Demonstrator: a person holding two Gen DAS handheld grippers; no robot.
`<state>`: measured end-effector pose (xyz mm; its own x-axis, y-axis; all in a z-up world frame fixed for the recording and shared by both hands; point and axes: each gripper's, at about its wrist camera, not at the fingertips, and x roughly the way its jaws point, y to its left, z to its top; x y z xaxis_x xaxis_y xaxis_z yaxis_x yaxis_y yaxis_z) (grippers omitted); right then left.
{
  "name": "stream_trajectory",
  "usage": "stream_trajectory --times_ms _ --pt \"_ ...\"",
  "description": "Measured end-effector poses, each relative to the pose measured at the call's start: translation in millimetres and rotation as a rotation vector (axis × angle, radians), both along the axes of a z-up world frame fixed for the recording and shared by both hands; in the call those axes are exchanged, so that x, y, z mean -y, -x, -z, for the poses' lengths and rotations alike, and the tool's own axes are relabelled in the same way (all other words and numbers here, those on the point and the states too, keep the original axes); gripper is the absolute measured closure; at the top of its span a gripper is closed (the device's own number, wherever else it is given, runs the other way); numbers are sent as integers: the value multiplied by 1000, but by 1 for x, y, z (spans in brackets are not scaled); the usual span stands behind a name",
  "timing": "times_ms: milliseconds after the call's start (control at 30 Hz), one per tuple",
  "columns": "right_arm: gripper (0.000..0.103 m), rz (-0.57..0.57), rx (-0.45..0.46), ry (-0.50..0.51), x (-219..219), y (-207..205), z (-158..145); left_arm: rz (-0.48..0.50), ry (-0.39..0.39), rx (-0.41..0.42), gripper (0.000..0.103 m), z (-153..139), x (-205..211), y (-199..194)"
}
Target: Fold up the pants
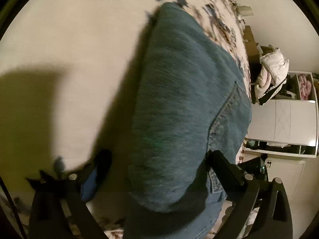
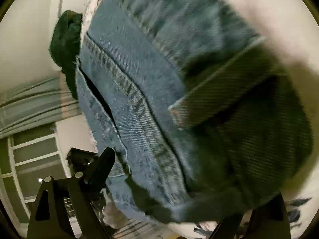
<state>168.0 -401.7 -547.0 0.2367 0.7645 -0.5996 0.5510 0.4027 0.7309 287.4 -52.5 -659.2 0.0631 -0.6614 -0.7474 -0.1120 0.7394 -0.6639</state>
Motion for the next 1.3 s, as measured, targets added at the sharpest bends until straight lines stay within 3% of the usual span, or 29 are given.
stream_trajectory --times_ms 33,67,133,167,233,433,500,533,567,600,700,800,933,1000,1033,1067,1167,1300 --pt "17 -13 11 37 -9 -5 -4 13 2 22 19 -2 5 1" --pt "32 -17 3 72 -15 -4 -6 19 30 50 45 -7 10 2" --pt "51 8 -2 86 -19 -6 -9 33 -18 76 59 -16 14 2" --pt "57 24 2 79 -21 -3 -12 32 -11 85 68 -20 14 3" --pt "60 34 36 98 -25 -3 -30 20 -2 111 72 -36 12 5" --pt "64 49 131 118 -24 -17 -86 2 23 197 76 -87 7 -2" --pt "62 37 134 98 -22 -25 -92 -15 42 193 76 -89 1 -8" --pt "53 12 117 84 -27 -30 -86 -16 46 181 76 -84 -3 -11" --pt "32 -33 81 85 -23 -33 -78 -6 36 164 74 -72 -8 -13" --pt "26 -71 32 103 -19 -33 -66 -3 26 136 72 -59 -10 -14" --pt "25 -28 -80 70 -17 -10 -25 -12 51 -28 46 -2 -29 -11" --pt "23 39 -43 20 -16 3 -24 -42 172 -53 40 16 -46 -2" --pt "10 42 -14 -9 -36 -6 -18 -12 185 -45 35 22 -36 -6" --pt "10 30 -14 10 -45 -16 -17 35 182 -25 40 16 -27 -8" --pt "21 30 -6 22 -50 -18 -20 63 154 6 49 8 -20 -9" --pt "49 30 2 41 -54 -20 -24 76 135 27 59 -2 -22 -8" --pt "56 45 63 76 -67 -23 -51 90 105 71 69 -23 -16 -10" --pt "57 67 153 141 -72 -32 -108 86 101 139 71 -65 -9 -20"
